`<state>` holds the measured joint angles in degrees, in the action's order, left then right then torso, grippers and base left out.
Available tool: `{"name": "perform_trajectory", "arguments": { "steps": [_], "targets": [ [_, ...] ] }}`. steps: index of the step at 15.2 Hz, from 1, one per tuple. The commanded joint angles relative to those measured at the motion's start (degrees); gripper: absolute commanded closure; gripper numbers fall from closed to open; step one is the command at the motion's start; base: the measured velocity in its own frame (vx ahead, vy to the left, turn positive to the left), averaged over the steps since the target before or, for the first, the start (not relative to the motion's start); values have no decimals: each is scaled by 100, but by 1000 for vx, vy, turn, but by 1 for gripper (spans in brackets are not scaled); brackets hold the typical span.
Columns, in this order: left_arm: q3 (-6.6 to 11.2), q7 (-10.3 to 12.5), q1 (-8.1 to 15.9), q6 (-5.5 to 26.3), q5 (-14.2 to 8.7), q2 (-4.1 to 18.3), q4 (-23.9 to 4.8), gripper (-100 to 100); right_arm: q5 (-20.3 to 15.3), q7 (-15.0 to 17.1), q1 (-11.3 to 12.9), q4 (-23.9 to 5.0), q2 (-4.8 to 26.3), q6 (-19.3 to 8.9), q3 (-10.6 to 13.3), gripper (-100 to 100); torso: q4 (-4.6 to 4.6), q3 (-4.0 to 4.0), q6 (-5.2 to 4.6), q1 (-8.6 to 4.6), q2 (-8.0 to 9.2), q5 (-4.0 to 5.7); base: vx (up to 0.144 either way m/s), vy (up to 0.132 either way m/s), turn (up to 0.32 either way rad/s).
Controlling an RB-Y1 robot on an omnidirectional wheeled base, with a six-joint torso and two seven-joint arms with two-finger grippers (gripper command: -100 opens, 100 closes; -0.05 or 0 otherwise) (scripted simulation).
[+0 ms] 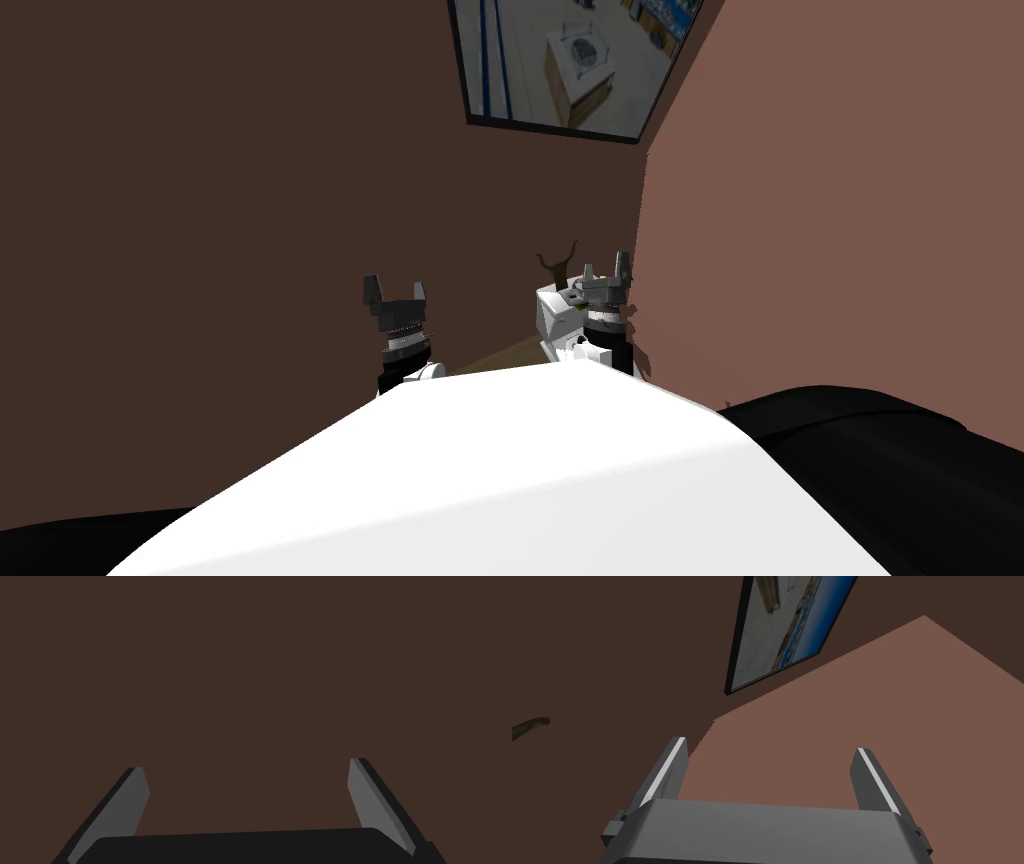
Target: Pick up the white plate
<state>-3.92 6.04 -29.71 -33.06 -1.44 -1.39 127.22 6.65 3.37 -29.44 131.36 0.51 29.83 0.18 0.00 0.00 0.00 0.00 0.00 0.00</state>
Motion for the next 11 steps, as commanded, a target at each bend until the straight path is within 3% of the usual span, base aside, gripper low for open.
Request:
{"name": "perform_trajectory", "arguments": {
  "steps": [1, 5, 8, 11],
  "targets": [
    [0, 0, 0, 0, 0, 0, 0, 0, 31, -19, 32, -87, 175, 42, -54, -100, 0, 0, 0, 0, 0, 0, 2, 14, 54],
    [-1, 0, 0, 0, 0, -1, 0, 0, 215, -141, 231, -596, 634, 282, -375, -100, 1, -3, 3, 21, -5, -4, 9, 62, 119],
    [-1, 0, 0, 0, 0, -1, 0, 0, 284, -188, 309, -801, 724, 368, -495, -100, 2, -5, 2, 31, -8, -7, 16, 79, 86],
    [-1, 0, 0, 0, 0, -1, 0, 0, 447, -300, 495, -1195, 877, 563, -775, -100, 2, -6, 2, 29, -9, -6, 18, 70, 114]
  ]
}}
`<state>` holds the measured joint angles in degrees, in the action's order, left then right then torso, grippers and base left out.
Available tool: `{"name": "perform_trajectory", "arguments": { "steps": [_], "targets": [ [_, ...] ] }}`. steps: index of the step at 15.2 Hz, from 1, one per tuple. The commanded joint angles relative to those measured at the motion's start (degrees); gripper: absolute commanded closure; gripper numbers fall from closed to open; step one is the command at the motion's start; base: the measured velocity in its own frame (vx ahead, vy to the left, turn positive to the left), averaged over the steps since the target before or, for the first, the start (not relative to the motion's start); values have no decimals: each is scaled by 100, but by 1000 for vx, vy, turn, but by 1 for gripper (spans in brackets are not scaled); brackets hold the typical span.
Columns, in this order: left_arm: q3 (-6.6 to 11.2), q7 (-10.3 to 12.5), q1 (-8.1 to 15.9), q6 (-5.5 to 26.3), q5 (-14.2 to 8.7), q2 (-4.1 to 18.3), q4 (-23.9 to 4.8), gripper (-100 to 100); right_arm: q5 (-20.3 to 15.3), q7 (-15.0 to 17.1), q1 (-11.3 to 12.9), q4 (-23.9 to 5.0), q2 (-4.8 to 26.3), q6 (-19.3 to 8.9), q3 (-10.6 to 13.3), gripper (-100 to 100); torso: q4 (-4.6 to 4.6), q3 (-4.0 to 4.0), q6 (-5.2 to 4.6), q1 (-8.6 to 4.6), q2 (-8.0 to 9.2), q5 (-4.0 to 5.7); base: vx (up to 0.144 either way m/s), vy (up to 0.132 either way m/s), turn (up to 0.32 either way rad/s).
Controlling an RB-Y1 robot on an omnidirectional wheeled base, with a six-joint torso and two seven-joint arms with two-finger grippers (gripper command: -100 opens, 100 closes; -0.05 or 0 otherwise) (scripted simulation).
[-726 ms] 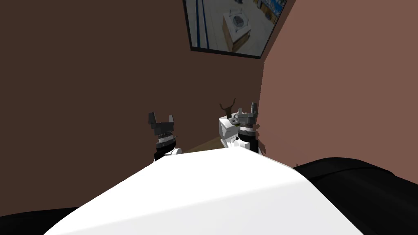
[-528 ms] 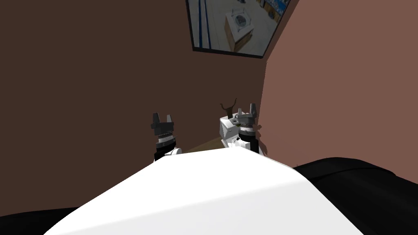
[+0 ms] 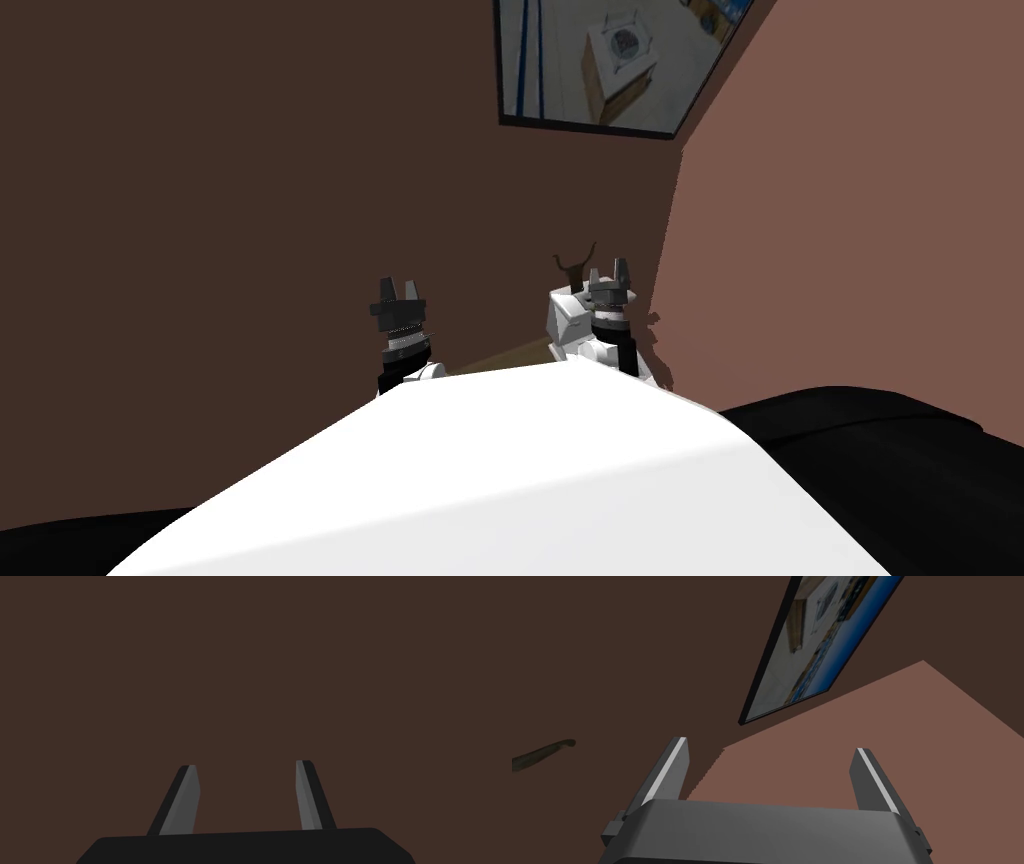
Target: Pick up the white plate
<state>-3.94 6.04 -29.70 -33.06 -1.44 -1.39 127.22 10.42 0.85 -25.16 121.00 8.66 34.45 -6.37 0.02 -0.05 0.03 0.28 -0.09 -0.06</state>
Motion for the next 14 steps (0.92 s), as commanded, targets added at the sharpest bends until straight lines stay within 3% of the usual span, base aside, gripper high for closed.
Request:
{"name": "perform_trajectory", "arguments": {
  "steps": [1, 4, 5, 6, 7, 8, 10, 13, 14],
  "targets": [
    [0, 0, 0, 0, 0, 0, 0, 0, 70, -48, 67, -204, 62, 101, -120, -100, 0, 0, 0, 0, 0, 0, 17, 64, 101],
    [0, 0, 0, 0, 0, 0, 0, 0, 263, -184, 293, -591, 181, 322, -447, -100, 0, 0, -2, 1, 0, 0, 23, 73, 120],
    [0, 0, 0, 0, 0, 0, 0, 0, 263, -184, 293, -706, 181, 322, -447, -100, 0, -1, 0, 2, -2, 0, 26, 72, 107],
    [0, 0, 0, 0, 0, 0, 0, 0, 370, -261, 421, -848, 229, 438, -626, -100, 1, -1, -1, 2, -2, 0, 35, 78, 130],
    [0, 0, 0, 0, 0, 0, 0, 0, 370, -261, 421, -964, 229, 438, -626, -100, 1, -3, 1, 3, -5, -1, 37, 73, 126],
    [0, 0, 0, 0, 0, 0, 0, 0, 482, -342, 558, -1106, 271, 558, -813, -100, 1, -4, 0, 2, -6, -1, 27, 75, 146],
    [0, 0, 0, 0, 0, 0, 0, 0, 482, -342, 558, -1256, 271, 558, -813, -100, 1, -2, -1, 3, -3, 0, 25, 61, 72],
    [0, 0, 0, 0, 0, 0, 0, 0, 721, -521, 858, -1695, 339, 802, -1210, -100, 1, -2, -1, -3, -4, 1, 34, 62, 120],
    [0, 0, 0, 0, 0, 0, 0, 0, 721, -521, 858, -1764, 339, 802, -1210, -100, 1, -2, 0, 0, -5, -1, 36, 67, 118]
  ]
}}
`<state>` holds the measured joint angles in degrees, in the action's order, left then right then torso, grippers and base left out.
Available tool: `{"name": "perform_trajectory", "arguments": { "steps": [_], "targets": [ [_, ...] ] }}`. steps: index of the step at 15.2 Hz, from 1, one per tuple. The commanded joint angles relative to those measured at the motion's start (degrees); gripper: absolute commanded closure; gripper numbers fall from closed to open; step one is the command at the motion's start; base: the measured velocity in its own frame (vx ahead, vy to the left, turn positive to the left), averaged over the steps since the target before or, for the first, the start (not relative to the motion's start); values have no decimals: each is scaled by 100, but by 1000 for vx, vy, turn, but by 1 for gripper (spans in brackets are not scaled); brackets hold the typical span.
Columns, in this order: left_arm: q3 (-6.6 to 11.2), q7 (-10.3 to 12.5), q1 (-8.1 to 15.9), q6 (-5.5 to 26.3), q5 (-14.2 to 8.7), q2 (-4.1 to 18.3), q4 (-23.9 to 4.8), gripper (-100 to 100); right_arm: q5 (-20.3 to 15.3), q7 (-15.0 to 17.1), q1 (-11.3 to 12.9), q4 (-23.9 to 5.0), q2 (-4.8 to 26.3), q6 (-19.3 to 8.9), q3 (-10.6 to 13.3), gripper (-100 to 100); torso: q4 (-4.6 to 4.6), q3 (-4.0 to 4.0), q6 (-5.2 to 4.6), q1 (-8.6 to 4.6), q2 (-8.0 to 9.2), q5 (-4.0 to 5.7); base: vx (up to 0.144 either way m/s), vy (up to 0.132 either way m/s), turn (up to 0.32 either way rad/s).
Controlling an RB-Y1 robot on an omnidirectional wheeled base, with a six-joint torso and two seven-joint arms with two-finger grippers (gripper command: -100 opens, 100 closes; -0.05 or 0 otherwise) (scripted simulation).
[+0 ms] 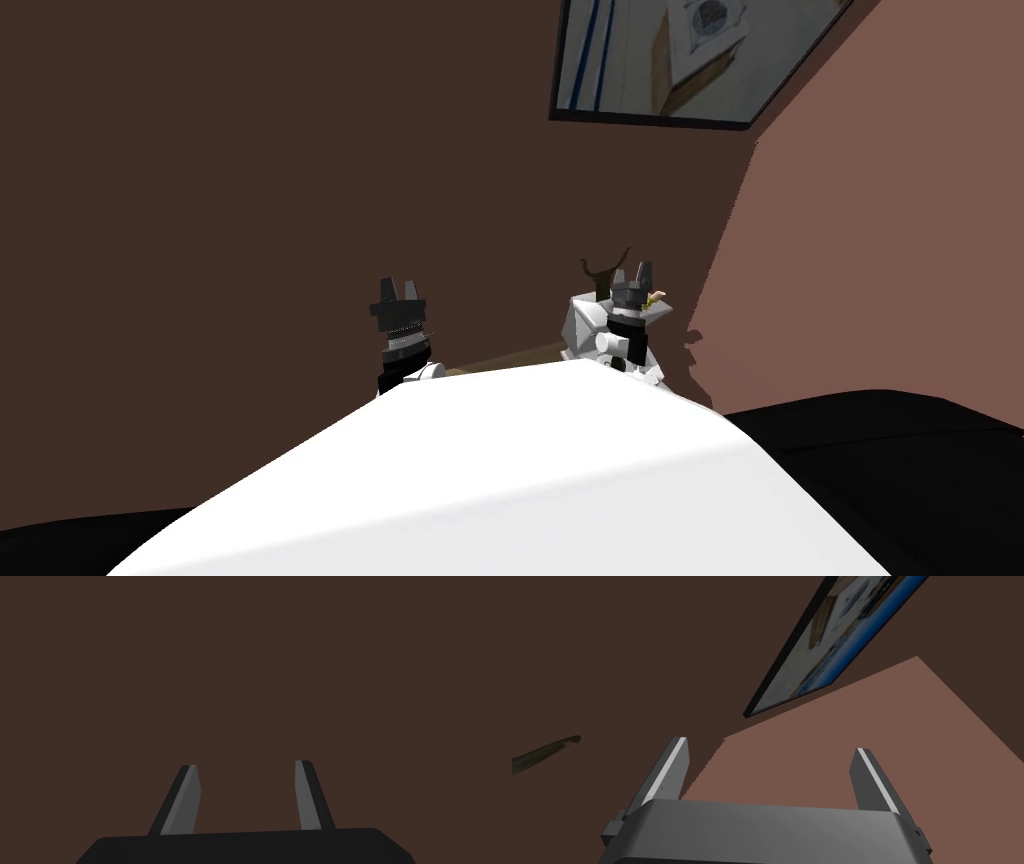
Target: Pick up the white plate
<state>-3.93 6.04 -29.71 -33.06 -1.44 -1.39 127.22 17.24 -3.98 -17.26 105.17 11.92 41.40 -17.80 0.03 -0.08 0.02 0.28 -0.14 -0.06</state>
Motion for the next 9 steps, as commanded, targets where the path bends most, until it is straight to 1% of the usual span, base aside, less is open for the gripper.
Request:
{"name": "perform_trajectory", "arguments": {
  "steps": [1, 2, 3, 4, 5, 6, 7, 8, 9],
  "targets": [
    [0, 0, 0, 0, 0, 0, 0, 0, 39, -38, 67, -258, 13, 107, -67, -100, 0, 0, 0, 0, 0, 0, 28, 40, 37],
    [0, 0, 0, 0, 0, 0, 0, 0, 165, -134, 229, -416, 40, 228, -274, -100, 0, 1, -2, -6, 2, 1, 30, 49, 104],
    [0, 0, 0, 0, 0, 0, 0, 0, 165, -134, 229, -540, 40, 228, -274, -100, -1, 2, 0, -7, 3, 1, 33, 47, 120],
    [0, 0, 0, 0, 0, 0, 0, 0, 165, -134, 229, -560, 40, 228, -274, -100, 0, 1, 0, -7, 2, 2, 27, 31, 46],
    [0, 0, 0, 0, 0, 0, 0, 0, 294, -235, 399, -795, 65, 348, -485, -100, -1, 2, -2, -11, 4, 2, 33, 46, 95],
    [0, 0, 0, 0, 0, 0, 0, 0, 294, -235, 399, -866, 65, 348, -485, -100, -1, 1, 0, -10, 2, 2, 36, 54, 107],
    [0, 0, 0, 0, 0, 0, 0, 0, 426, -340, 575, -1077, 85, 466, -684, -100, 0, 1, 0, -7, 1, 2, 49, 55, 136],
    [0, 0, 0, 0, 0, 0, 0, 0, 426, -340, 575, -1175, 85, 466, -698, -100, 0, -1, 1, -6, -2, 1, 46, 55, 132],
    [0, 0, 0, 0, 0, 0, 0, 0, 560, -448, 757, -1312, 103, 579, -889, -100, 0, -1, 0, -5, -2, 1, 45, 59, 141]
  ]
}}
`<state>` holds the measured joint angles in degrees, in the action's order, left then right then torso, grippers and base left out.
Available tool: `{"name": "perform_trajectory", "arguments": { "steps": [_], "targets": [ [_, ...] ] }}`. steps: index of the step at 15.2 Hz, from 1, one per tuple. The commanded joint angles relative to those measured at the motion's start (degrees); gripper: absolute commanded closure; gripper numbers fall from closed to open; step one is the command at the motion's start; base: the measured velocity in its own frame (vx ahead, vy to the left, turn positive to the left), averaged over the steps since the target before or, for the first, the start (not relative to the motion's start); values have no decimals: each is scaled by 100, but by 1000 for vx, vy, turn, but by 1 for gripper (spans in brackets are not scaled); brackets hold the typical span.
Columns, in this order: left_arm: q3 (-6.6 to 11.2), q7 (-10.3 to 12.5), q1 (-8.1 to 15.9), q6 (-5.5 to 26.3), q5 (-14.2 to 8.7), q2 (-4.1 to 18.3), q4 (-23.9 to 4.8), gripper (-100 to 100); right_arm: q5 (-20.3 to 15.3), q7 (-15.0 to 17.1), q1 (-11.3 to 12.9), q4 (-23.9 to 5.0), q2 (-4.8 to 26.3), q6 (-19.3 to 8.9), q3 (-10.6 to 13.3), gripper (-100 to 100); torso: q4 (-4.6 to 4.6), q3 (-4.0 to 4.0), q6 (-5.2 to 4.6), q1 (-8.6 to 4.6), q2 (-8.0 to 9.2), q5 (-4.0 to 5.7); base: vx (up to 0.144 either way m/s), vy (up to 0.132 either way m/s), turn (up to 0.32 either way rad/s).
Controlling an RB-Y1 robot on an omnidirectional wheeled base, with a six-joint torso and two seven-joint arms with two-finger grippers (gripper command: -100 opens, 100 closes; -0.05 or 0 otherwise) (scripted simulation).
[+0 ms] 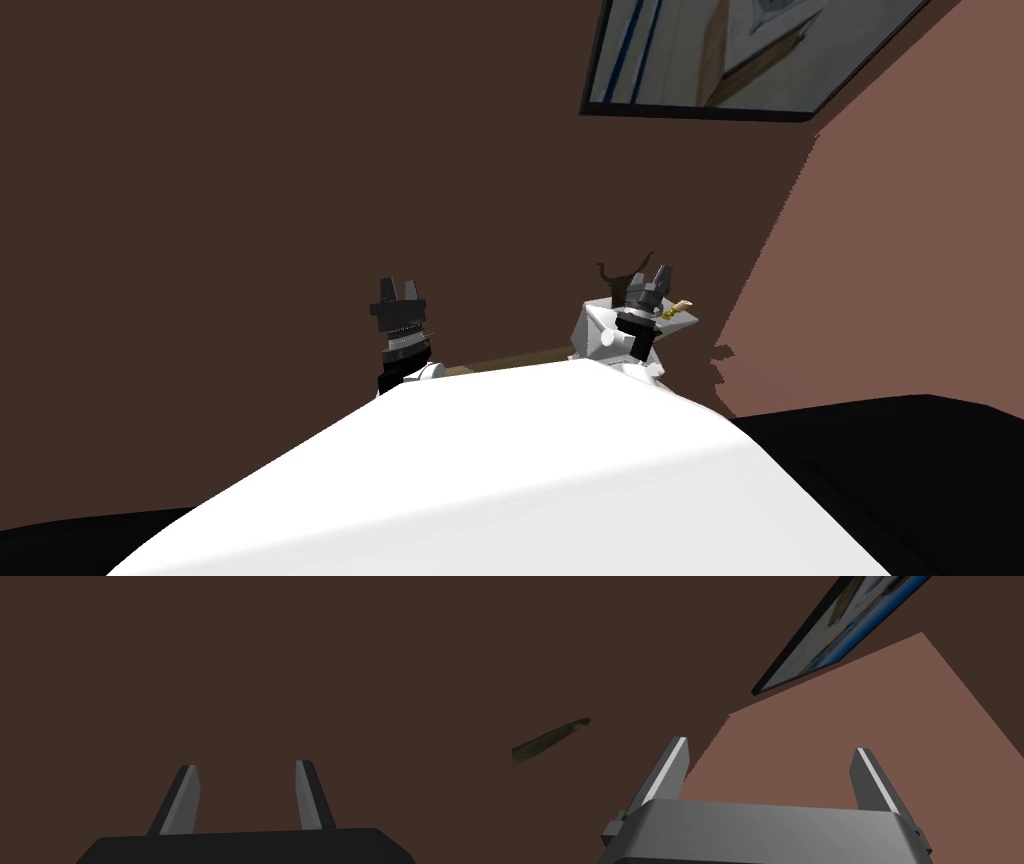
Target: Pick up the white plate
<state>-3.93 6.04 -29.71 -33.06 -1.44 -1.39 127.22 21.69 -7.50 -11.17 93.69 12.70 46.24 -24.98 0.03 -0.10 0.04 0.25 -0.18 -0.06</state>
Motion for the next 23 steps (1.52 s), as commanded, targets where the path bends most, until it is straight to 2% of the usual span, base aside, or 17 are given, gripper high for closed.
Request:
{"name": "perform_trajectory", "arguments": {
  "steps": [1, 2, 3, 4, 5, 7, 8, 9, 10, 12, 13, 15, 16, 18, 19, 20, 23],
  "targets": [
    [0, 0, 0, 0, 0, 0, 0, 0, 115, -97, 148, -286, 25, 95, -196, -100, 0, 0, 0, 0, 0, 0, 52, 52, 107],
    [0, 0, 0, 0, 0, 0, 0, 0, 115, -97, 148, -336, 25, 95, -196, -100, 1, -1, -2, -1, -1, 0, 37, 35, 27],
    [0, 0, 0, 0, 0, 0, 0, 0, 252, -209, 337, -535, 38, 204, -413, -100, 0, 1, -4, -5, 3, 1, 32, 37, 100],
    [0, 0, 0, 0, 0, 0, 0, 0, 252, -209, 337, -642, 38, 204, -413, -100, 0, 2, -2, -7, 4, 2, 35, 34, 102],
    [0, 0, 0, 0, 0, 0, 0, 0, 389, -325, 530, -791, 48, 306, -619, -100, 0, 2, -3, -8, 5, 2, 45, 37, 109],
    [0, 0, 0, 0, 0, 0, 0, 0, 389, -325, 530, -945, 48, 306, -630, -100, 0, 1, -2, -8, 2, 2, 40, 28, 60],
    [1, 0, 0, 0, 0, 0, 0, 0, 527, -444, 727, -1105, 53, 402, -846, -100, 0, 2, -4, -11, 5, 3, 29, 24, 86],
    [0, 0, 0, 0, 0, 0, 0, 0, 527, -444, 727, -1242, 53, 402, -846, -100, -1, 3, -1, -12, 6, 3, 33, 25, 86],
    [0, 0, 0, 0, 0, 0, 0, 0, 665, -566, 928, -1447, 54, 492, -1047, -100, 0, 3, -3, -12, 6, 3, 37, 24, 97],
    [1, 0, 0, 0, 0, 0, 0, 0, 665, -566, 928, -1532, 54, 492, -1060, -100, -1, 3, -3, -13, 6, 3, 32, 14, 50],
    [1, 0, 0, 0, 0, 0, 0, 0, 803, -689, 1130, -1715, 51, 574, -1272, -100, -1, 4, -5, -16, 8, 4, 33, 11, 65],
    [1, 0, 0, 0, 0, 1, 0, 0, 803, -689, 1130, -1814, 51, 574, -1272, -100, -1, 4, -3, -18, 8, 4, 28, 7, 43],
    [1, 0, 0, 0, 0, 1, 0, 0, 940, -814, 1333, -1986, 41, 650, -1480, -100, -1, 6, -5, -19, 11, 4, 25, 6, 48],
    [1, 0, 0, 0, 0, 1, 0, 0, 1074, -939, 1536, -2230, 27, 718, -1685, -100, -2, 6, -4, -20, 12, 5, 24, 4, 61],
    [1, 0, 0, 0, 0, 1, 0, 0, 1074, -939, 1536, -2351, 27, 718, -1685, -100, -2, 6, -3, -20, 11, 5, 25, 1, 50],
    [1, 0, 0, 0, 0, 1, 0, 0, 1206, -1064, 1736, -2489, 7, 780, -1884, -100, -2, 6, -3, -21, 11, 5, 25, -1, 58],
    [1, 0, 0, 0, 0, 1, 0, 0, 1335, -1188, 1934, -2808, -18, 834, -2077, -100, -2, 6, -4, -24, 11, 5, 23, -9, 36]
  ]
}}
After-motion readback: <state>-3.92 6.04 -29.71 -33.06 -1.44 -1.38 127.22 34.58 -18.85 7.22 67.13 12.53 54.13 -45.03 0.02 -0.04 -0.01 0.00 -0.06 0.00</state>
